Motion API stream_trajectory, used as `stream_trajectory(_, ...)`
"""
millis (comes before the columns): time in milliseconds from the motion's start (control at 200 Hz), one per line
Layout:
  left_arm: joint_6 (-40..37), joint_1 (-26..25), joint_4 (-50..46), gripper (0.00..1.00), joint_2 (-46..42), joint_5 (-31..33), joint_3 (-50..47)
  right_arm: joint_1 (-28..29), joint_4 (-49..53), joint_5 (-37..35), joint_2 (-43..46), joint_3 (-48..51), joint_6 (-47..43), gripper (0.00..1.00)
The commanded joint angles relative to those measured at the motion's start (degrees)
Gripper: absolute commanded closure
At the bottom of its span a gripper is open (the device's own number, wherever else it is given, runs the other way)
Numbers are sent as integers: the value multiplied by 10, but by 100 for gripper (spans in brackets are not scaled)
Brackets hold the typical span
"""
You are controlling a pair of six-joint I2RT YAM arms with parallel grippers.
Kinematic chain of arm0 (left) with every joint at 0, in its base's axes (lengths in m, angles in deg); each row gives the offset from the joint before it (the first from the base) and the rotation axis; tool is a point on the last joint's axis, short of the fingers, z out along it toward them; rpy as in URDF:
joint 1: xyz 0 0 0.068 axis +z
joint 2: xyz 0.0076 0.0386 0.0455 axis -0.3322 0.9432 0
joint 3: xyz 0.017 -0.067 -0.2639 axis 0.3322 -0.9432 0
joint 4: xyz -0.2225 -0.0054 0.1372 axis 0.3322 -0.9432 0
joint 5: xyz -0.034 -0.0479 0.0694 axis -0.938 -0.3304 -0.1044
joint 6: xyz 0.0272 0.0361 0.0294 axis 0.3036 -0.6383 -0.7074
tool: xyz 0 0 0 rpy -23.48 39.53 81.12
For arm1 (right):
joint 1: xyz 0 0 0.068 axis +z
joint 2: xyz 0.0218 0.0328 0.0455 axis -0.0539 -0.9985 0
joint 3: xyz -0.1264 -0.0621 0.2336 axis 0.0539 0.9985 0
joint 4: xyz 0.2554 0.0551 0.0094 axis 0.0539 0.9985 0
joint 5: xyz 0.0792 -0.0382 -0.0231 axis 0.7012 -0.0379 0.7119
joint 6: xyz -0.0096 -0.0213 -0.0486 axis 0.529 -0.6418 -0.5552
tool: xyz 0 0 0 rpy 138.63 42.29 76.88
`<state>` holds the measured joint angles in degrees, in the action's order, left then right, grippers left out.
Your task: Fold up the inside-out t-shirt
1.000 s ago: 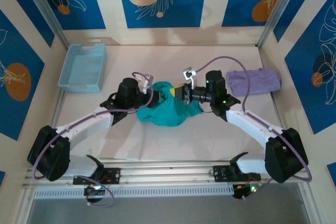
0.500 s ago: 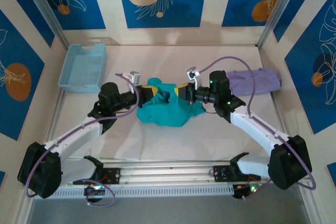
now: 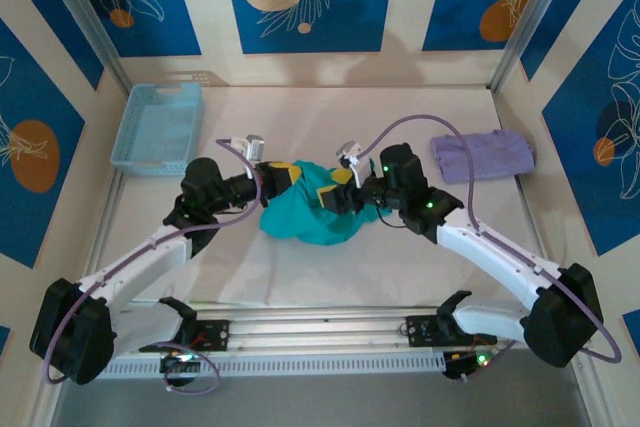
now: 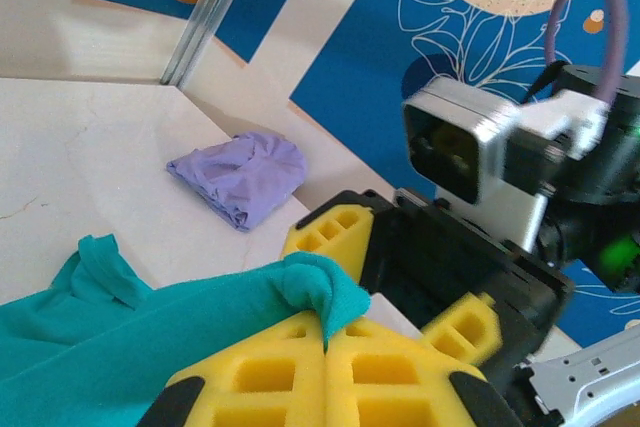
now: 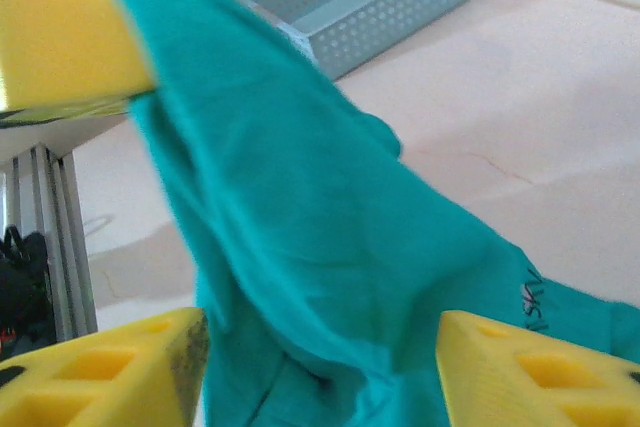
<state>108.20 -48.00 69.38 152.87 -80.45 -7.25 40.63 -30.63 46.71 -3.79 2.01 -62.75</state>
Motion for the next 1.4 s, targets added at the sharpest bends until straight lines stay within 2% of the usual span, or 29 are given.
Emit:
stream_trajectory(0, -8, 5, 7, 100, -5, -13, 24, 25, -10, -57, -3, 8, -37, 36)
stream_trajectory(110, -6, 5, 9, 100, -5, -15, 24, 36, -11, -121, -38, -15, -48, 36)
stream_trajectory(205, -5, 5, 11, 100, -5, -11, 22, 41, -24, -114, -76, -36, -52, 41)
stream_trajectory(230, -4, 5, 11, 100, -6, -8, 21, 41, -28, -105, -83, -40, -50, 46)
stream_trajectory(325, -12, 5, -13, 100, -8, 21, 20, 31, -41, -47, -82, -42, -35, 81)
stream_trajectory(430, -47, 5, -112, 100, -15, 118, 34, -3, -59, 45, -40, -18, -6, 100)
stream_trajectory(585, -108, 4, -238, 100, -12, 261, 58, -61, -119, 193, -3, 22, 82, 100)
stream_trajectory(615, -117, 5, -256, 94, -11, 284, 62, -67, -132, 212, -2, 25, 98, 100)
stream_trajectory(675, -136, 5, -281, 88, -10, 305, 68, -77, -158, 239, -6, 30, 132, 100)
stream_trajectory(730, -147, 5, -295, 81, -10, 308, 72, -82, -180, 254, -12, 32, 154, 100)
stream_trajectory(860, -174, -9, -322, 57, -31, 315, 73, -84, -198, 265, -38, 23, 177, 100)
stream_trajectory(930, -191, -25, -333, 52, -55, 335, 68, -88, -205, 267, -49, 21, 187, 100)
stream_trajectory(1015, -199, -43, -331, 51, -87, 322, 57, -92, -205, 266, -59, 16, 196, 100)
stream_trajectory(1085, -200, -55, -316, 55, -103, 280, 44, -97, -204, 265, -64, 14, 202, 100)
stream_trajectory(1155, -197, -67, -311, 60, -101, 239, 40, -103, -199, 260, -64, 12, 208, 100)
stream_trajectory(1275, -208, -85, -298, 60, -69, 198, 44, -106, -198, 264, -64, 9, 212, 100)
stream_trajectory(1335, -207, -89, -297, 59, -43, 206, 58, -106, -198, 272, -64, 8, 209, 100)
stream_trajectory(1395, -189, -89, -320, 56, -17, 269, 78, -106, -193, 277, -62, 7, 202, 100)
